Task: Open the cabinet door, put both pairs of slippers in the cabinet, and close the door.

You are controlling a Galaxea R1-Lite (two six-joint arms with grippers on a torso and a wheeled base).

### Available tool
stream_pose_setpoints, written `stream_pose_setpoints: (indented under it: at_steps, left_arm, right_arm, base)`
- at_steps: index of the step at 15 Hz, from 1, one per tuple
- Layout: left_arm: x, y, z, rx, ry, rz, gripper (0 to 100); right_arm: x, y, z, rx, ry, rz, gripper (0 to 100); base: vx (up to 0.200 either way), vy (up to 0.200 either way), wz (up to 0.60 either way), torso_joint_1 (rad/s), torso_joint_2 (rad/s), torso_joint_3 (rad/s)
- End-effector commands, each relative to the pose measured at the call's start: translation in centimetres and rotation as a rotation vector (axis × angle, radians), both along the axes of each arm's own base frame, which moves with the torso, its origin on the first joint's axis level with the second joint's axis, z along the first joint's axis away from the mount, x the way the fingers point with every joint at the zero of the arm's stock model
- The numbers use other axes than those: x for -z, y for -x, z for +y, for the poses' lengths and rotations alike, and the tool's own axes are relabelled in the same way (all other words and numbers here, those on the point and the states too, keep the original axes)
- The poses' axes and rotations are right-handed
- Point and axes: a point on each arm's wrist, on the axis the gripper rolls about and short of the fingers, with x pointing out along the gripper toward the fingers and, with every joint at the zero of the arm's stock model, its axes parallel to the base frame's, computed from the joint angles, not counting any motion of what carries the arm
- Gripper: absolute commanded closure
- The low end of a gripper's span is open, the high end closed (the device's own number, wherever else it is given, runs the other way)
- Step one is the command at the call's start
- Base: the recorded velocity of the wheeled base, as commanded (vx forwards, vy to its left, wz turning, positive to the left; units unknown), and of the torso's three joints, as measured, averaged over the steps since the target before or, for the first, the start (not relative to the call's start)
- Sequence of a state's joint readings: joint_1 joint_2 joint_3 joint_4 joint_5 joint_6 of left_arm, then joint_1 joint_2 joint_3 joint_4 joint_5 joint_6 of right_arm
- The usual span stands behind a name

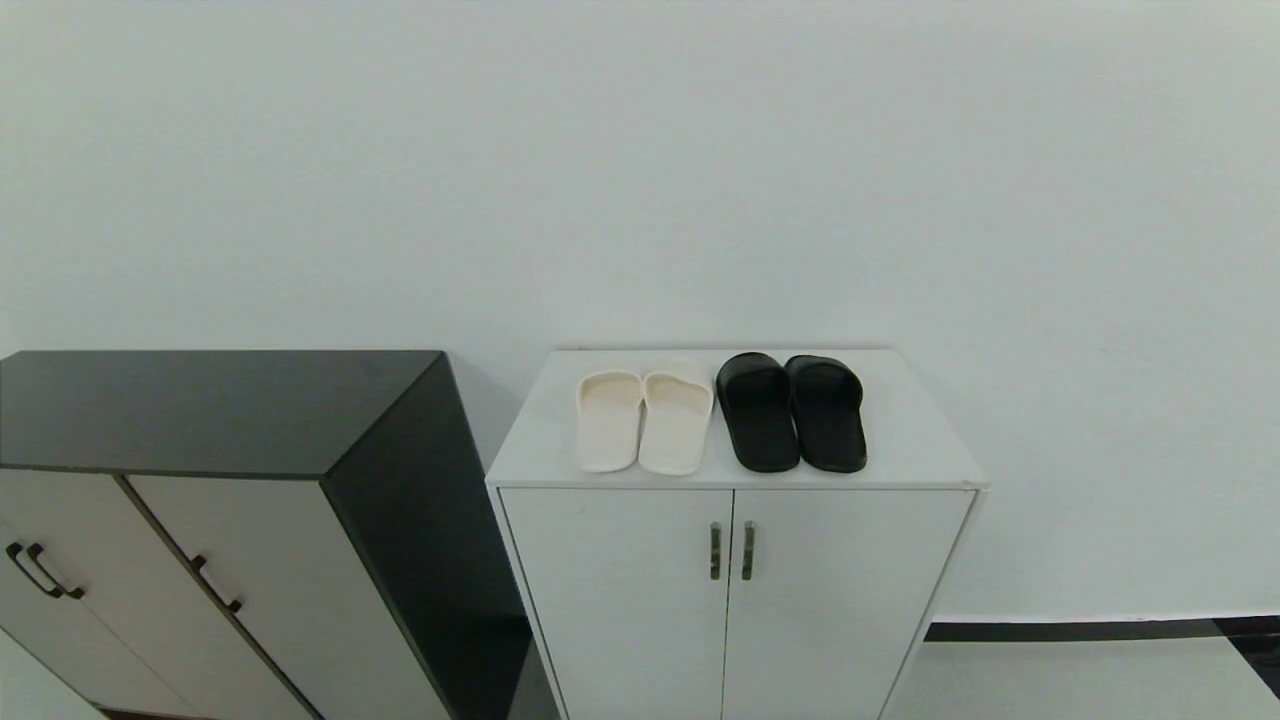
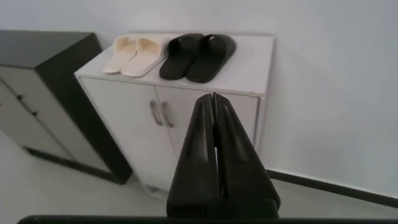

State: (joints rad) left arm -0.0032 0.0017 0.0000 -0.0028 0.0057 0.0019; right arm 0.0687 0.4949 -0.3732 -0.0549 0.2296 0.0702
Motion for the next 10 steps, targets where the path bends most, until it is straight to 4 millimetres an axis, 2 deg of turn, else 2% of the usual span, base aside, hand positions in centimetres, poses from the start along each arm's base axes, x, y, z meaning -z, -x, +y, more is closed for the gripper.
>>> stream_pose_setpoints:
  at_steps: [1, 2, 4, 6, 7, 9, 10]
  left_arm:
    - [0.0, 0.0, 0.0, 0.001, 0.0, 0.001, 100]
    - [0.0, 0.0, 0.0, 0.01, -0.001, 0.001, 100]
    - [0.0, 0.0, 0.0, 0.01, -0.003, 0.001, 100]
    - [0.0, 0.0, 0.0, 0.01, -0.003, 0.001, 100]
    - [0.0, 0.0, 0.0, 0.01, -0.003, 0.001, 100]
    - [0.0, 0.0, 0.0, 0.01, -0.003, 0.001, 100]
    - [0.0, 0.0, 0.0, 0.01, -0.003, 0.001, 100]
  right_arm:
    - [1.4, -6.5, 1.6, -0.114, 0.021, 0.2, 100]
    - [1.7, -8.5, 2.5, -0.117, 0.032, 0.228, 100]
    - [2.1, -10.8, 4.2, -0.129, 0.026, 0.236, 100]
    - [2.0, -12.1, 6.0, -0.134, 0.0, 0.248, 100]
    - [2.1, -12.2, 6.2, -0.134, -0.002, 0.254, 100]
    - [1.7, -12.9, 9.0, -0.171, -0.021, 0.281, 100]
    - [1.4, -13.5, 10.4, -0.157, -0.015, 0.278, 100]
  base:
    - [0.2, 0.0, 0.0, -0.002, 0.0, 0.002]
    - [0.2, 0.0, 0.0, -0.002, 0.01, -0.002]
    - [0.2, 0.0, 0.0, 0.005, 0.0, 0.002]
    - [0.2, 0.0, 0.0, 0.022, 0.01, 0.002]
    - [0.2, 0.0, 0.0, 0.012, 0.0, 0.002]
    - [0.2, 0.0, 0.0, 0.012, 0.01, 0.002]
    - [0.0, 0.0, 0.0, 0.0, 0.0, 0.0]
